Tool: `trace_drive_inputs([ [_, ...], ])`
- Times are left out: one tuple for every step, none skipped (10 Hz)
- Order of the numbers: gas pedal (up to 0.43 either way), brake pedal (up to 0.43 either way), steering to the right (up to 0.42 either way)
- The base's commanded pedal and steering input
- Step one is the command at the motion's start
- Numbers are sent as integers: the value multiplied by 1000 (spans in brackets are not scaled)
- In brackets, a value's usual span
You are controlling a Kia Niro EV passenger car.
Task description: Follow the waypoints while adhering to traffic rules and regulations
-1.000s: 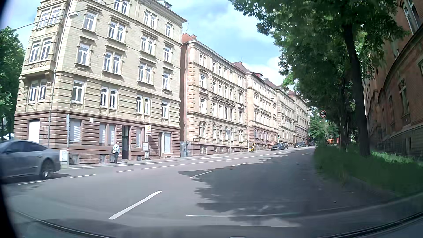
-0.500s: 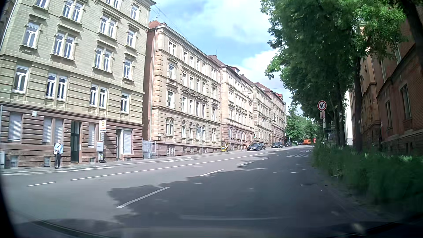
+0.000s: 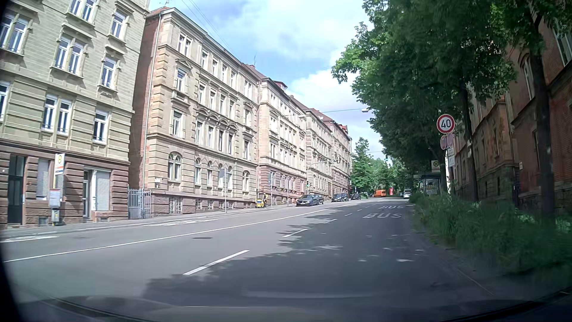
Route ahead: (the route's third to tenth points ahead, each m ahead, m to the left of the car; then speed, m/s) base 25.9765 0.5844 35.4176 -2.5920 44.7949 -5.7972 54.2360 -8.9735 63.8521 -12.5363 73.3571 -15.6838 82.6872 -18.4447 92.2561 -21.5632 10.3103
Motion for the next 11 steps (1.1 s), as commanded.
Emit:
trace_drive_inputs([
  [150,0,85],
  [150,0,85],
  [150,0,86],
  [150,0,85],
  [150,0,85],
  [150,0,84],
  [150,0,80],
  [150,0,75],
  [157,0,69],
  [157,0,65],
  [157,0,65],
])
